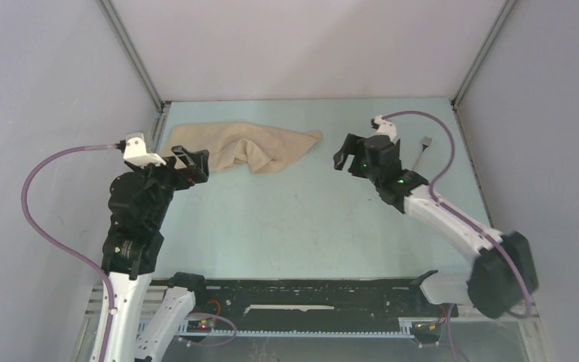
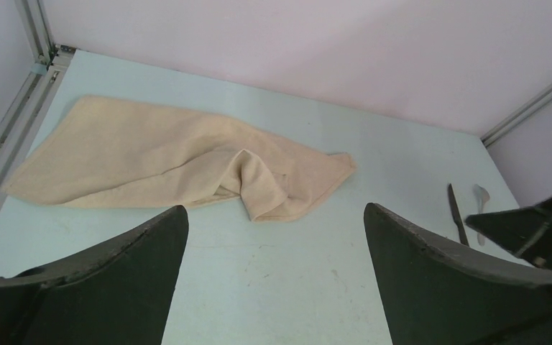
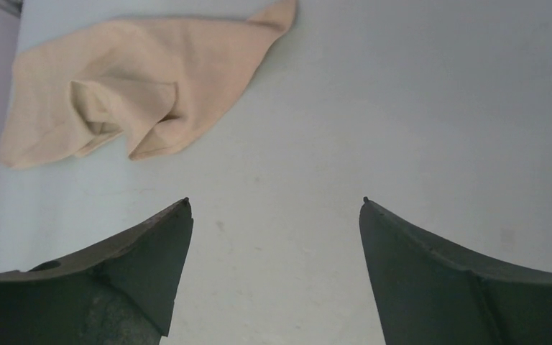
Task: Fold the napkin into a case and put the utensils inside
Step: Move the crumpled napkin to the center of the board, then pick up the crumpled napkin from the center of the board, then flatten out the crumpled napkin at the center of the board.
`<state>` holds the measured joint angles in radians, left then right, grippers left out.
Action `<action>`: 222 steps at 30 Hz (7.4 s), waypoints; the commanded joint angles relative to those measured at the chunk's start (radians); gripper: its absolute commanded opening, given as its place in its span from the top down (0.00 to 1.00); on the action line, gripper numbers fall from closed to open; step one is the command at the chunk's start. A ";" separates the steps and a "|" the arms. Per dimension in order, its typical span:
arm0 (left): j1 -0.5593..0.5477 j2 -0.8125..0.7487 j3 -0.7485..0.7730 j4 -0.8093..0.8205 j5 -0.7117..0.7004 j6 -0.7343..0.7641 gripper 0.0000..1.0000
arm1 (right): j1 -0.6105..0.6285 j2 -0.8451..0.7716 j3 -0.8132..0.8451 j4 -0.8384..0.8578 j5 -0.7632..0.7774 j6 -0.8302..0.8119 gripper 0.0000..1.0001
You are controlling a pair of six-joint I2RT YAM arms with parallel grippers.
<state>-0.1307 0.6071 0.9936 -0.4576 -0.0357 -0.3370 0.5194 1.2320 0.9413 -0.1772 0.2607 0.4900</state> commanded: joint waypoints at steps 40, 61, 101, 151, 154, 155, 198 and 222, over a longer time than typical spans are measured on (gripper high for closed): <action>-0.023 0.221 -0.073 0.158 0.169 0.032 0.01 | 0.044 1.314 0.974 0.300 -0.532 0.499 0.46; -0.023 0.242 -0.085 0.048 -0.083 -0.161 0.00 | 0.043 0.899 0.766 0.135 -0.701 0.241 1.00; -0.009 0.944 -0.006 -0.223 -0.123 -0.691 0.11 | 0.195 -0.014 -0.198 -0.210 -0.667 -0.075 0.45; -1.074 1.169 0.357 -0.357 -0.328 -1.009 0.20 | 0.024 -0.145 -0.409 -0.552 -0.133 0.643 0.44; -1.083 1.152 0.348 -0.362 -0.333 -1.016 0.18 | 0.031 -0.137 -0.409 -0.549 -0.124 0.650 0.44; -1.084 1.152 0.343 -0.362 -0.334 -1.025 0.19 | 0.033 -0.135 -0.409 -0.548 -0.122 0.653 0.44; -1.033 0.628 -0.085 -0.086 -0.517 -0.724 1.00 | 0.162 0.195 -0.170 -0.732 0.109 0.820 0.98; -0.102 0.840 0.795 -0.025 -0.459 -0.193 1.00 | -0.307 0.423 0.942 -0.246 -0.443 -0.096 1.00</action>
<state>-0.3298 1.2945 1.4662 -0.6067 -0.5404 -0.7097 0.2272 1.5539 1.5887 -0.4736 -0.0765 0.5056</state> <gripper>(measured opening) 0.014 0.009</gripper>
